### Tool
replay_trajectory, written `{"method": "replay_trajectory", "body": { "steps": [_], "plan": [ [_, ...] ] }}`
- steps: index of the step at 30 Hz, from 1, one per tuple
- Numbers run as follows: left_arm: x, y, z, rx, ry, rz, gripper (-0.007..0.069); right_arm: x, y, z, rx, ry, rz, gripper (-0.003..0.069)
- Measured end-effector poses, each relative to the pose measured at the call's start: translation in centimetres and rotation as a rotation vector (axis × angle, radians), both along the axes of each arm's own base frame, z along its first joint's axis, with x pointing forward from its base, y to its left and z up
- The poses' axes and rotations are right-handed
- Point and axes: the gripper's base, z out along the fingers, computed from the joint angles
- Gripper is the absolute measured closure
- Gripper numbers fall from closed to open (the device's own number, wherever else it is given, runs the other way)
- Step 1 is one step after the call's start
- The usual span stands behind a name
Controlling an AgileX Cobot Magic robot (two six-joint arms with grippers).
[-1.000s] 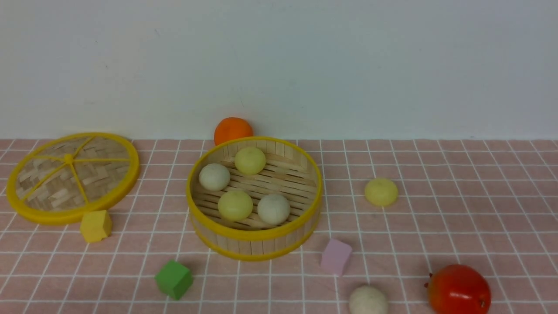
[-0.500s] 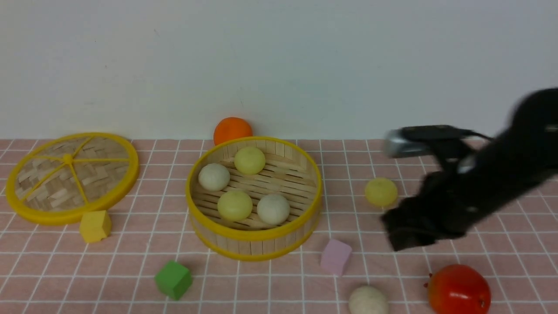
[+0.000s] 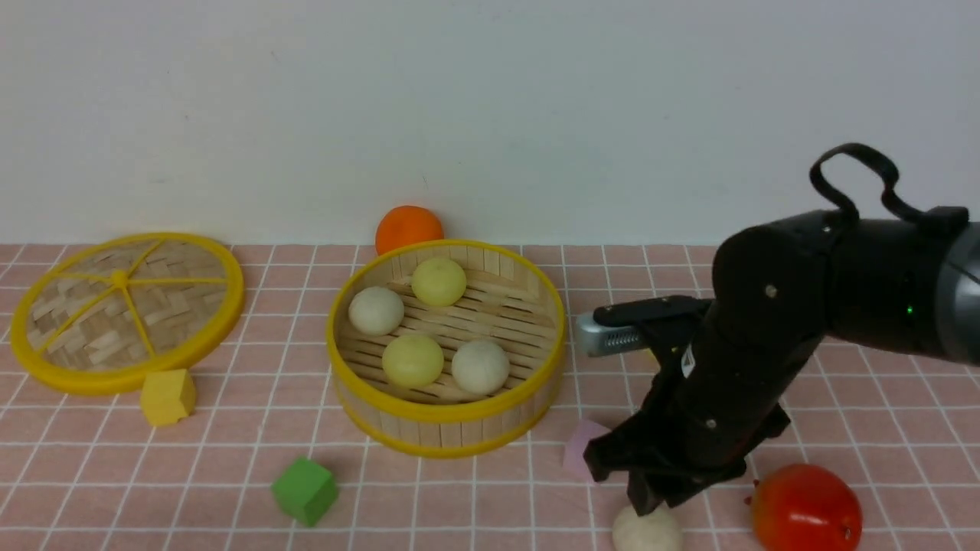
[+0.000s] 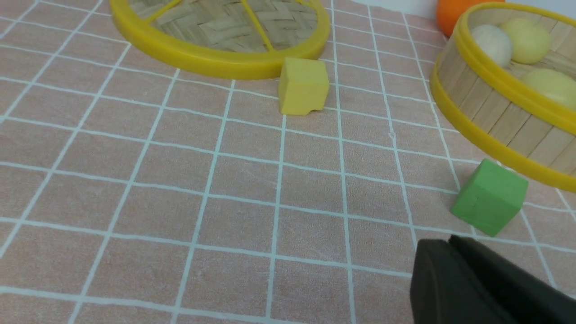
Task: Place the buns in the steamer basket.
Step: Use the right arm to grab a steamed stuffed bun, then use the right arm to put the steamed stuffed bun into the steamer
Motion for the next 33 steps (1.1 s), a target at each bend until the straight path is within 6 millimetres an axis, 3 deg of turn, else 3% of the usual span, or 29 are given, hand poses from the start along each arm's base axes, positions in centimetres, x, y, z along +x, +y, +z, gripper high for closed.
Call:
{"method": "replay_trajectory", "body": {
  "steps": [7, 12, 15, 16, 17, 21, 27, 29, 32, 33],
  "plan": [
    [0.0, 0.0, 0.0, 0.001, 0.000, 0.000, 0.0559, 0.4, 0.3, -2.3, -0.032, 0.061, -0.005, 0.0407],
    [0.0, 0.0, 0.0, 0.003, 0.000, 0.000, 0.0559, 0.6, 0.2, -2.8, -0.050, 0.059, 0.014, 0.0428],
    [0.0, 0.0, 0.0, 0.004, 0.000, 0.000, 0.0558, 0.7, 0.2, -2.8, -0.056, 0.044, 0.042, 0.0512],
    [0.0, 0.0, 0.0, 0.004, 0.000, 0.000, 0.0554, 0.7, 0.3, -2.8, -0.056, 0.041, 0.048, 0.0593],
    [0.0, 0.0, 0.0, 0.004, 0.000, 0.000, 0.0552, 0.8, 0.3, -2.7, -0.055, 0.040, 0.051, 0.0621],
    [0.0, 0.0, 0.0, 0.004, 0.000, 0.000, 0.0548, 1.0, 0.4, -2.0, -0.059, 0.049, 0.077, 0.0640],
    [0.0, 0.0, 0.0, 0.004, 0.000, 0.000, 0.0548, 4.5, 1.7, 4.8, 0.014, -0.092, 0.136, 0.0640],
    [0.0, 0.0, 0.0, 0.005, 0.000, 0.000, 0.0548, 6.6, 2.5, 8.4, 0.072, -0.242, 0.153, 0.0640],
    [0.0, 0.0, 0.0, 0.005, 0.000, 0.000, 0.0548, 8.8, 3.6, 10.0, 0.122, -0.368, 0.154, 0.0640],
    [0.0, 0.0, 0.0, 0.005, 0.000, 0.000, 0.0548, 9.5, 4.0, 9.6, 0.128, -0.383, 0.153, 0.0640]
  ]
}}
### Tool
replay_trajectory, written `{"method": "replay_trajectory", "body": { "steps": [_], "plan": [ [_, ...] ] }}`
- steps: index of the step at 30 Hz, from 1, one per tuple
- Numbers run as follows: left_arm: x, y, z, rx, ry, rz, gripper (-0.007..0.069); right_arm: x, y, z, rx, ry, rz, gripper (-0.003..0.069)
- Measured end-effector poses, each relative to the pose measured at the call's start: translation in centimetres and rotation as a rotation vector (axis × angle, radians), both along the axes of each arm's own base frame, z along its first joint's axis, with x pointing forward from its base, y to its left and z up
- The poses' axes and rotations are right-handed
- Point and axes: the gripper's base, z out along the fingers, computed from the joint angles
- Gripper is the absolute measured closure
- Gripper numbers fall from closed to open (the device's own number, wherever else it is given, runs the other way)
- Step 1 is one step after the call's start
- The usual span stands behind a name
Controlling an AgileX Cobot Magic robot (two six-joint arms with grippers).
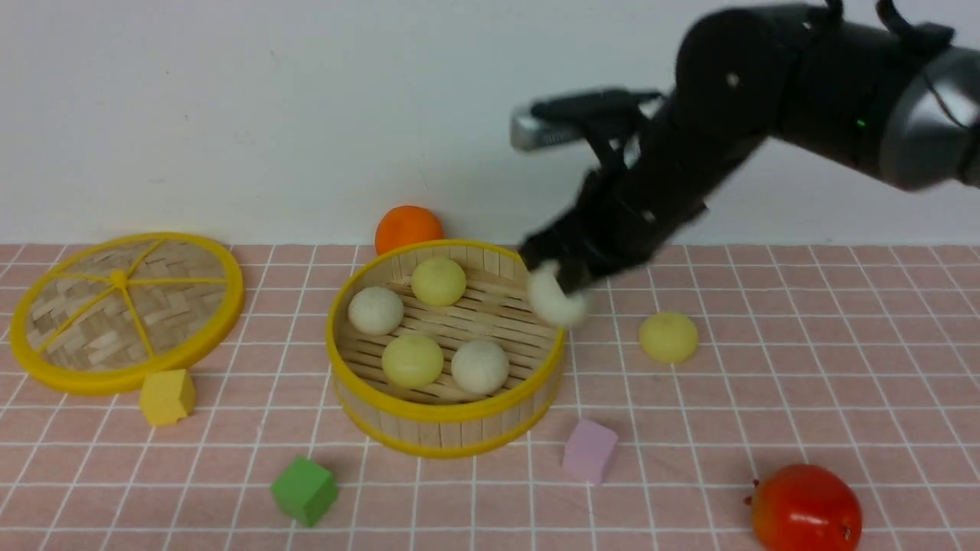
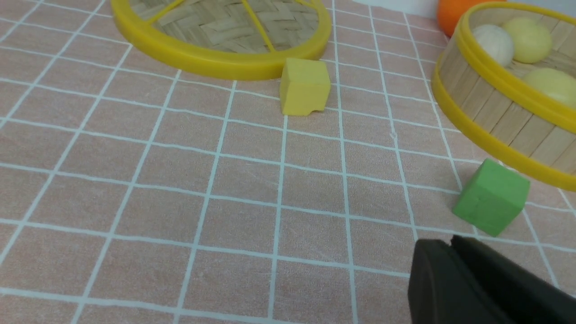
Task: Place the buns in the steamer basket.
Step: Use the right arm to put the steamed stuffed bun into the steamer
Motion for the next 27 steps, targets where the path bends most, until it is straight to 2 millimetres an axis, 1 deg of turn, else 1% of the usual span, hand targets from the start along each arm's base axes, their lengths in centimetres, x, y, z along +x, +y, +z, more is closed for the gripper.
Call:
{"method": "replay_trajectory", "body": {
  "steps": [1, 2, 3, 6, 7, 8, 10, 14, 21, 27],
  "plan": [
    [0.0, 0.0, 0.0, 0.000, 0.000, 0.000, 0.0548, 0.8, 0.4, -0.4, 0.011, -0.012, -0.002, 0.0640],
    [0.0, 0.0, 0.0, 0.000, 0.000, 0.000, 0.0548, 1.0, 0.6, -0.4, 0.017, -0.020, -0.003, 0.0640],
    [0.0, 0.0, 0.0, 0.000, 0.000, 0.000, 0.0548, 1.9, 1.1, -1.5, 0.024, -0.017, -0.007, 0.0640],
    [0.0, 0.0, 0.0, 0.000, 0.000, 0.000, 0.0542, 3.5, 2.0, -4.7, 0.009, 0.023, -0.008, 0.0640],
    [0.0, 0.0, 0.0, 0.000, 0.000, 0.000, 0.0541, 3.6, 2.1, -5.0, 0.006, 0.026, -0.008, 0.0640],
    [0.0, 0.0, 0.0, 0.000, 0.000, 0.000, 0.0539, 3.9, 2.3, -6.0, -0.001, 0.042, -0.007, 0.0640],
    [0.0, 0.0, 0.0, 0.000, 0.000, 0.000, 0.0537, 4.1, 2.4, -7.1, -0.011, 0.059, -0.007, 0.0640],
    [0.0, 0.0, 0.0, 0.000, 0.000, 0.000, 0.0529, 4.3, 2.4, -7.7, -0.018, 0.065, -0.012, 0.0640],
    [0.0, 0.0, 0.0, 0.000, 0.000, 0.000, 0.0522, 4.4, 2.3, -7.5, -0.023, 0.066, -0.035, 0.0640],
    [0.0, 0.0, 0.0, 0.001, 0.000, 0.000, 0.0515, 4.1, 2.2, -7.7, -0.041, 0.098, -0.035, 0.0640]
  ]
}}
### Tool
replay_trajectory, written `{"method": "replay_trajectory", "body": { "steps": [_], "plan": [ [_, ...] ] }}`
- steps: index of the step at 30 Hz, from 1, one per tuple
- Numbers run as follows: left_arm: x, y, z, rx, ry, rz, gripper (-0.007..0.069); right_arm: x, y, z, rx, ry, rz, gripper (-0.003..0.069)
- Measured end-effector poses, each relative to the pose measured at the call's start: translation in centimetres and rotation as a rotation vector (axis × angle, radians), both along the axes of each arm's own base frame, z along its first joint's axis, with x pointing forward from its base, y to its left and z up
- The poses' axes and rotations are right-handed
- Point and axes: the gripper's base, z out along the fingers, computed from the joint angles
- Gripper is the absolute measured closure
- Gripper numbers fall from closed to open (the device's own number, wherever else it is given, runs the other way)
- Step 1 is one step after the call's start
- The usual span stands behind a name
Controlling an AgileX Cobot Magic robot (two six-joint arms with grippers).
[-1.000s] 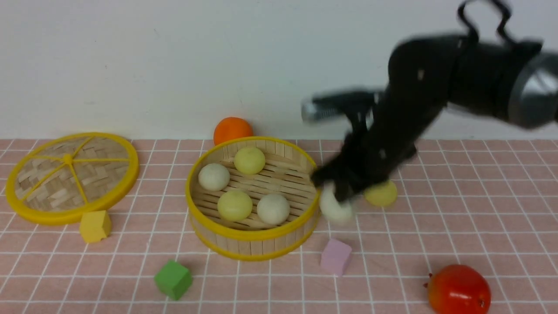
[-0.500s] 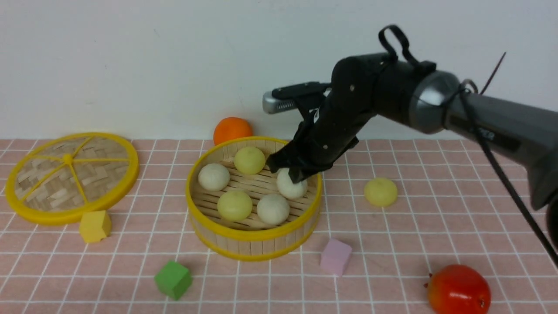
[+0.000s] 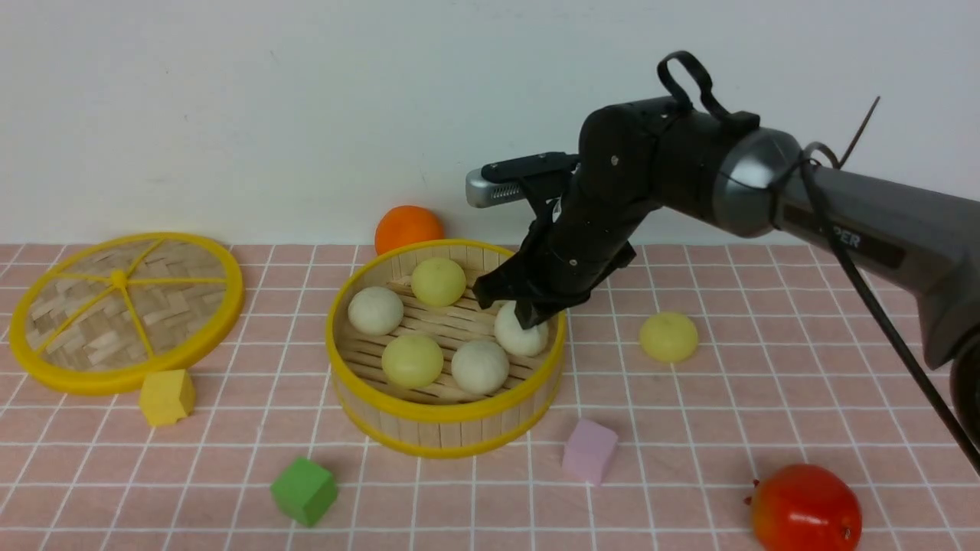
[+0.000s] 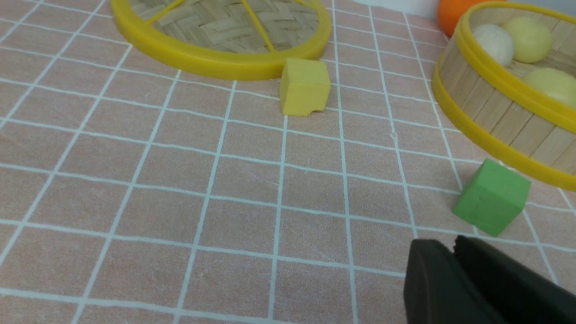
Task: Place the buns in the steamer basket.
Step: Use the right arm to put the steamed stuffed bun into the steamer, then use the right arm to grab a steamed stuffed bun
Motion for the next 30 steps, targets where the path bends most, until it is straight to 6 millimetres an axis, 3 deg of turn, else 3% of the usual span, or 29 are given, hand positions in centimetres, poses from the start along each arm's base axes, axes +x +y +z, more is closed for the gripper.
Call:
{"method": "replay_trajectory", "body": {
  "steps": [7, 13, 14, 17, 18, 19, 20, 22, 23, 24, 25, 26, 30],
  "plan": [
    [0.0, 0.0, 0.0, 0.000, 0.000, 0.000, 0.0507, 0.1, 0.1, -0.1, 0.026, 0.010, -0.057, 0.0596],
    [0.0, 0.0, 0.0, 0.000, 0.000, 0.000, 0.0503, 0.0, 0.0, 0.1, 0.031, 0.034, -0.096, 0.0410],
    [0.0, 0.0, 0.0, 0.000, 0.000, 0.000, 0.0501, -0.1, -0.3, 0.7, 0.027, 0.021, -0.098, 0.0344],
    [0.0, 0.0, 0.0, 0.000, 0.000, 0.000, 0.0498, -0.2, -1.0, 2.2, 0.001, -0.023, -0.095, 0.0271],
    [0.0, 0.0, 0.0, 0.000, 0.000, 0.000, 0.0496, -0.3, -1.9, 3.8, -0.023, -0.064, -0.098, 0.0242],
    [0.0, 0.0, 0.0, 0.000, 0.000, 0.000, 0.0496, -0.3, -2.3, 4.2, -0.031, -0.074, -0.101, 0.0235],
    [0.0, 0.0, 0.0, 0.001, 0.000, 0.000, 0.0496, -0.1, -4.1, 5.6, -0.078, -0.112, -0.120, 0.0222],
    [0.0, 0.0, 0.0, 0.001, 0.000, 0.000, 0.0496, 0.1, -5.2, 6.2, -0.096, -0.124, -0.139, 0.0221],
    [0.0, 0.0, 0.0, 0.001, 0.000, 0.000, 0.0496, 0.6, -6.9, 6.3, -0.120, -0.114, -0.172, 0.0226],
    [0.0, 0.0, 0.0, 0.001, 0.000, 0.000, 0.0496, 1.2, -8.6, 5.8, -0.128, -0.096, -0.215, 0.0236],
    [0.0, 0.0, 0.0, 0.001, 0.000, 0.000, 0.0496, 1.3, -8.8, 5.8, -0.127, -0.093, -0.222, 0.0238],
    [0.0, 0.0, 0.0, 0.001, 0.000, 0.000, 0.0496, 2.0, -10.5, 4.5, -0.117, -0.047, -0.278, 0.0260],
    [0.0, 0.0, 0.0, 0.001, 0.000, 0.000, 0.0496, 3.7, -13.1, 1.2, -0.034, 0.052, -0.375, 0.0321]
  ]
}}
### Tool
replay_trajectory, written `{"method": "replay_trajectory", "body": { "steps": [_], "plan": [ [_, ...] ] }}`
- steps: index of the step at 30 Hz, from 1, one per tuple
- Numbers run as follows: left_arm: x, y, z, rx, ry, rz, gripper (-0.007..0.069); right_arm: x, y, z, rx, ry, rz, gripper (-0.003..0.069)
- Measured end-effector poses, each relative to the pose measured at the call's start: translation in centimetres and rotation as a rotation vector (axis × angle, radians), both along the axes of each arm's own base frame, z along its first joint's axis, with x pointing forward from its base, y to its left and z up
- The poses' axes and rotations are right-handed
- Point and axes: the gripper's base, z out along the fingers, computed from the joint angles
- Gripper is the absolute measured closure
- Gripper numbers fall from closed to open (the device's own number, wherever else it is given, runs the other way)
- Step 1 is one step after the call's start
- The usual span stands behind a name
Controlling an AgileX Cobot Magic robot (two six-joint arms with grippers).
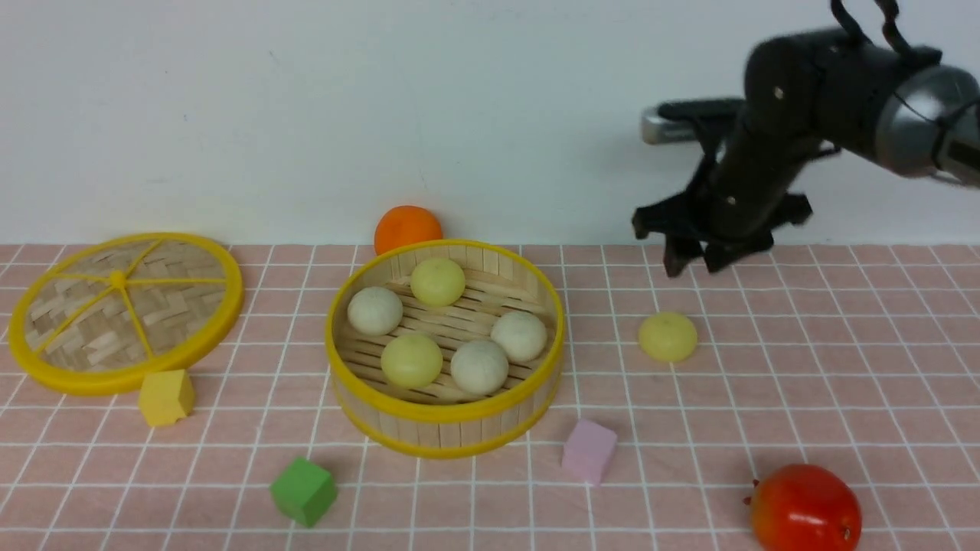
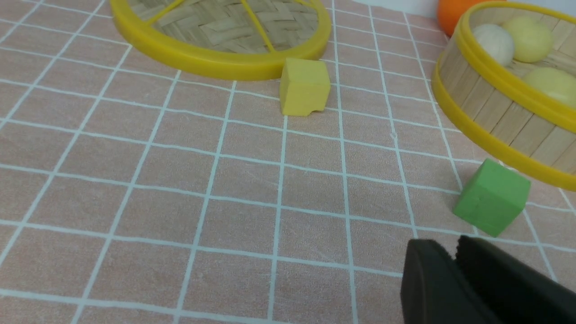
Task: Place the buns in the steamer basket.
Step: Use the right arm to grab a steamed stuffed bun, then use the right arm to put the steamed stuffed bun into the steamer
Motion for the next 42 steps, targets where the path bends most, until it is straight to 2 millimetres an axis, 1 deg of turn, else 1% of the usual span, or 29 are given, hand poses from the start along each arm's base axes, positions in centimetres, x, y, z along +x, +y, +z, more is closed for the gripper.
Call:
{"method": "replay_trajectory", "body": {
  "steps": [1, 3, 6, 13, 17, 21, 23, 26, 28, 30, 31, 32, 34, 36, 39, 40, 42],
  "plan": [
    [0.0, 0.0, 0.0, 0.000, 0.000, 0.000, 0.0496, 0.1, -0.2, -0.4, 0.004, 0.007, -0.006, 0.0324],
    [0.0, 0.0, 0.0, 0.000, 0.000, 0.000, 0.0496, 0.7, -0.5, -1.8, 0.066, 0.037, -0.025, 0.0363],
    [0.0, 0.0, 0.0, 0.000, 0.000, 0.000, 0.0493, 0.8, -0.1, -2.6, 0.090, 0.059, -0.017, 0.0385],
    [0.0, 0.0, 0.0, 0.000, 0.000, 0.000, 0.0485, 0.6, 0.8, -3.6, 0.083, 0.092, 0.003, 0.0393],
    [0.0, 0.0, 0.0, 0.000, 0.000, 0.000, 0.0481, 0.7, 0.6, -4.8, 0.054, 0.120, 0.010, 0.0395],
    [0.0, 0.0, 0.0, 0.000, 0.000, 0.000, 0.0476, 0.7, 0.4, -5.3, 0.020, 0.126, 0.018, 0.0396],
    [0.0, 0.0, 0.0, 0.000, 0.000, 0.000, 0.0475, 0.8, 0.3, -5.4, 0.001, 0.121, 0.023, 0.0410],
    [0.0, 0.0, 0.0, 0.000, 0.000, 0.000, 0.0475, 0.9, 0.2, -5.4, -0.005, 0.115, 0.024, 0.0457],
    [0.0, 0.0, 0.0, 0.000, 0.000, 0.000, 0.0475, 0.9, 0.2, -5.3, -0.006, 0.112, 0.025, 0.0528],
    [0.0, 0.0, 0.0, 0.000, 0.000, 0.000, 0.0475, 0.9, 0.2, -5.3, -0.007, 0.111, 0.025, 0.0615],
    [0.0, 0.0, 0.0, 0.000, 0.000, 0.000, 0.0473, 0.9, 0.2, -5.3, -0.008, 0.111, 0.025, 0.0638],
    [0.0, 0.0, 0.0, 0.000, 0.000, 0.000, 0.0473, 0.9, 0.2, -5.3, -0.007, 0.110, 0.025, 0.0643],
    [0.0, 0.0, 0.0, 0.000, 0.000, 0.000, 0.0469, 1.0, 0.3, -4.6, -0.006, 0.094, 0.038, 0.0647],
    [0.0, 0.0, 0.0, 0.000, 0.000, 0.000, 0.0467, 1.1, 0.4, -3.3, 0.008, 0.072, 0.047, 0.0647],
    [0.0, 0.0, 0.0, 0.000, 0.000, 0.000, 0.0464, 1.5, 1.0, -0.6, 0.056, 0.005, 0.059, 0.0647],
    [0.0, 0.0, 0.0, 0.000, 0.000, 0.000, 0.0462, 1.7, 1.9, 1.6, 0.112, -0.049, 0.088, 0.0647],
    [0.0, 0.0, 0.0, 0.000, 0.000, 0.000, 0.0461, 1.6, 3.1, 3.1, 0.164, -0.088, 0.129, 0.0647]
  ]
}}
